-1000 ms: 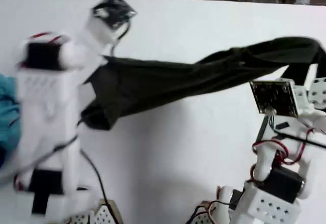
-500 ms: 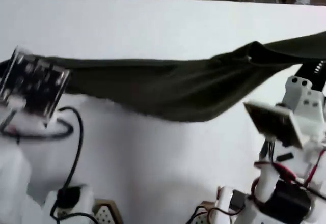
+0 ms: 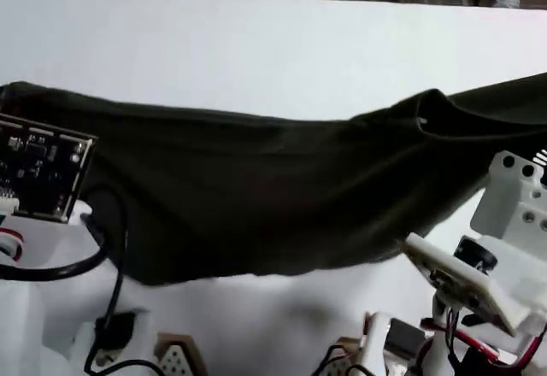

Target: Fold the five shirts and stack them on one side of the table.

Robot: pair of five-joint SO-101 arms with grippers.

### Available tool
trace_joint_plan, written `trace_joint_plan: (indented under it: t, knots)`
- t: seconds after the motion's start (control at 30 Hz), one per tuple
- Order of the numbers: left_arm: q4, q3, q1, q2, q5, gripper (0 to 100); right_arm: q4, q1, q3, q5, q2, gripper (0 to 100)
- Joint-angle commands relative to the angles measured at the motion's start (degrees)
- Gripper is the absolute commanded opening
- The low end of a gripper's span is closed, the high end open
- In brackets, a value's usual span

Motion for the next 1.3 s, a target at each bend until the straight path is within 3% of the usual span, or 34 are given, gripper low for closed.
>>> trace_joint_plan:
  t: [0.0,0.3,0.6,0.97,1.13,1.27]
  knots:
    - [-1.58,-1.98,-0.62,-1.14,0.62,3,-0.31,-0.48,-2.11,4.48,-0.13,2.0]
    - [-1.14,-3.30,-0.62,-8.97,0.62,3,0.13,-0.75,-5.27,9.85,-7.69,2.0]
    - [-0.53,-2.15,-0.62,-11.78,0.62,3,-1.27,-7.87,-5.36,15.65,-13.32,2.0]
    - [-5.27,19.03,-0.62,-12.31,3.34,3,-1.54,-9.10,-5.36,18.73,-10.15,2.0]
    - [-7.82,20.35,-0.62,-14.42,3.25,3,-8.92,-9.10,-5.63,18.73,-7.96,2.0]
    - [-7.74,20.35,-0.70,-17.76,2.99,3,-9.19,-9.10,-9.58,18.73,-6.20,2.0]
